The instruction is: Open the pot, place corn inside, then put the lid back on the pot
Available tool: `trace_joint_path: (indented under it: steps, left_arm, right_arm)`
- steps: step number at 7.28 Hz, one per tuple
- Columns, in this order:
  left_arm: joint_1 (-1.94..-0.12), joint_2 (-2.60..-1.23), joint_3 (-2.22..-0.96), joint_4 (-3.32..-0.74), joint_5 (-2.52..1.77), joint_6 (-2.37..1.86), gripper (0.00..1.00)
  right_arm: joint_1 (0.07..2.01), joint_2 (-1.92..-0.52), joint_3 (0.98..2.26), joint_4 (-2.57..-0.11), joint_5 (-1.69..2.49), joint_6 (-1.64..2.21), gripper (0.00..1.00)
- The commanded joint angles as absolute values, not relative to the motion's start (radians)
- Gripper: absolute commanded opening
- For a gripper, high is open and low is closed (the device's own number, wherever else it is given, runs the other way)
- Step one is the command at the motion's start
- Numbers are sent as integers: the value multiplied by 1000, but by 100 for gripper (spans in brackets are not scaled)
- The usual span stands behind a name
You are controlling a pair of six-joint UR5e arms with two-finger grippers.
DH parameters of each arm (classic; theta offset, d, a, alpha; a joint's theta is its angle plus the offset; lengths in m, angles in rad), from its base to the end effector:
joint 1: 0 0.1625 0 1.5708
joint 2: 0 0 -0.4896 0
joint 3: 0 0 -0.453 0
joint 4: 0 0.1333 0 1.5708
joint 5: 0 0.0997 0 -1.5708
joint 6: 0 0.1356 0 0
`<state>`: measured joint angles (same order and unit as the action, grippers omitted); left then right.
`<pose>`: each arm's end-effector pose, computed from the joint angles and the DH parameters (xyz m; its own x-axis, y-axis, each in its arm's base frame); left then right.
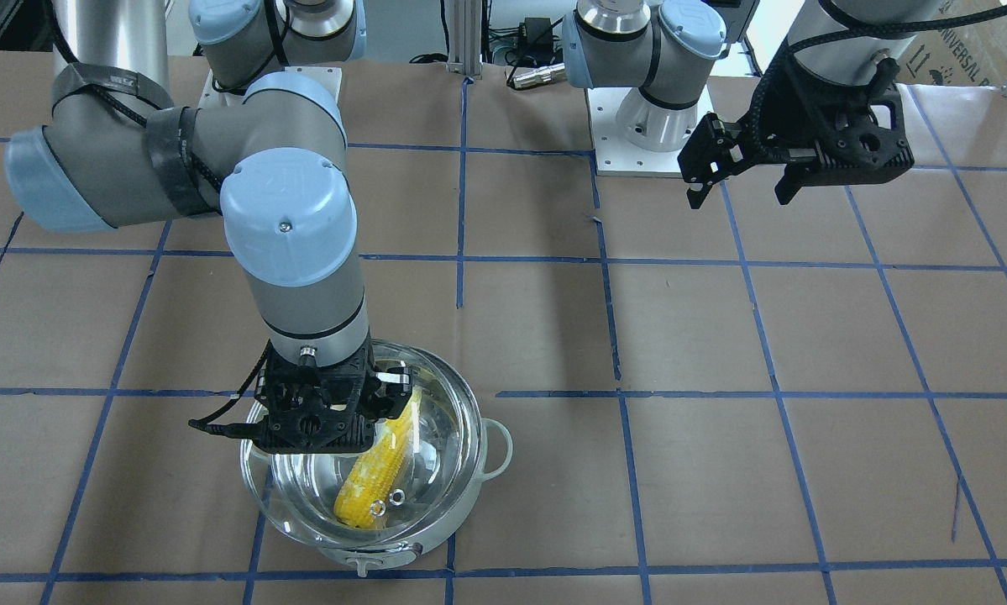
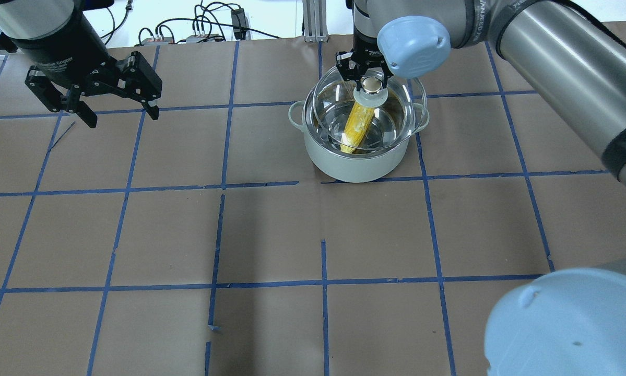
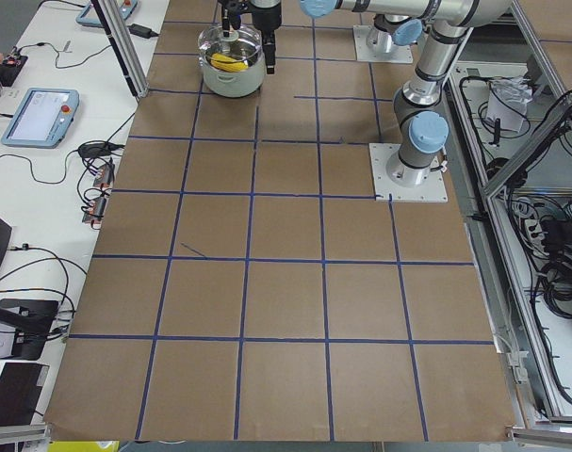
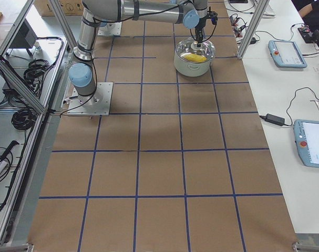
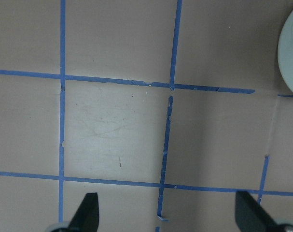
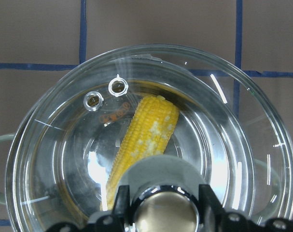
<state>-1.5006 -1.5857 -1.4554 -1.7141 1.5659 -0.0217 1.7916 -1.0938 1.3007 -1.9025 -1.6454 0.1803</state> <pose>-0.0949 -0.5599 0.5578 -0.9958 -0.0920 0.0040 -0.0917 0.9949 0.0429 0.2919 -0.7379 0.3826 -0.9982 -0.0323 0.0504 -0.0389 0.9900 -0.1357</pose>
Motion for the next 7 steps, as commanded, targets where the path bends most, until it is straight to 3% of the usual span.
trace_joint_path:
  steps: [1,7]
  left_arm:
    - [-1503,-1583,-1460,-1710,1568,-17,100]
    - [-1505,-1585,-1460,-1709,1568,-15,100]
  right_arm:
    - [1810,-1080,1286,-1902,-1658,205,17]
    - [1822,-1071,1285,-1899,-1657,221,17]
